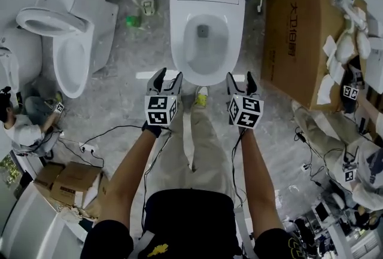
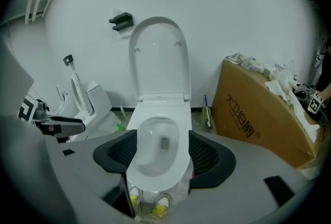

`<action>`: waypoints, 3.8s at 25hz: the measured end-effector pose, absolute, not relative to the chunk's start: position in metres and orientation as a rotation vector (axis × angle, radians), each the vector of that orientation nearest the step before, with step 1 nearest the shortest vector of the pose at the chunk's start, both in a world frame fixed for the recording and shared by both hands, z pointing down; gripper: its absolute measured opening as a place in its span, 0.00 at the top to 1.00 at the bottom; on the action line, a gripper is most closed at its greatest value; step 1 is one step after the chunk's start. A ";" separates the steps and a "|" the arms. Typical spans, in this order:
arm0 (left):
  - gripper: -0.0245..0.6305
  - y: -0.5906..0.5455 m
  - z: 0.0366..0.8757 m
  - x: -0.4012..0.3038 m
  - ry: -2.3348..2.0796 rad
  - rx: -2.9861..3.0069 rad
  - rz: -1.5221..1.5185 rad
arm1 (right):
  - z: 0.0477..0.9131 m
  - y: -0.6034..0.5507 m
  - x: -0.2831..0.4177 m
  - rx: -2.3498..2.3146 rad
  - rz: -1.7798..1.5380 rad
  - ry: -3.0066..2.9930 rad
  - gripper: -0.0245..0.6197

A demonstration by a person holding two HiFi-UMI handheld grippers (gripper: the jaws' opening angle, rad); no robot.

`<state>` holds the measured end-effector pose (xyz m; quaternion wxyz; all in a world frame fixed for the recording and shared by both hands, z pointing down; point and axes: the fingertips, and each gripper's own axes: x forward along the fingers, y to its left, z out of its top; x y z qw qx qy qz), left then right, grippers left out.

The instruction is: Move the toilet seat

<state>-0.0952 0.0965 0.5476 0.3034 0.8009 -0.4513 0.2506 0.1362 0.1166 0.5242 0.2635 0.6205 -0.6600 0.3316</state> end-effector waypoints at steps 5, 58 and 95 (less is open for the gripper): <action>0.44 0.103 0.592 -0.095 -1.153 2.043 0.705 | 0.571 0.129 0.131 1.640 1.001 -1.759 0.39; 0.37 0.100 0.812 -0.068 -0.980 1.784 1.021 | 0.806 0.155 0.142 1.563 1.260 -1.461 0.34; 0.42 0.092 0.782 -0.066 -1.082 1.718 0.991 | 0.774 0.156 0.147 1.621 1.262 -1.413 0.42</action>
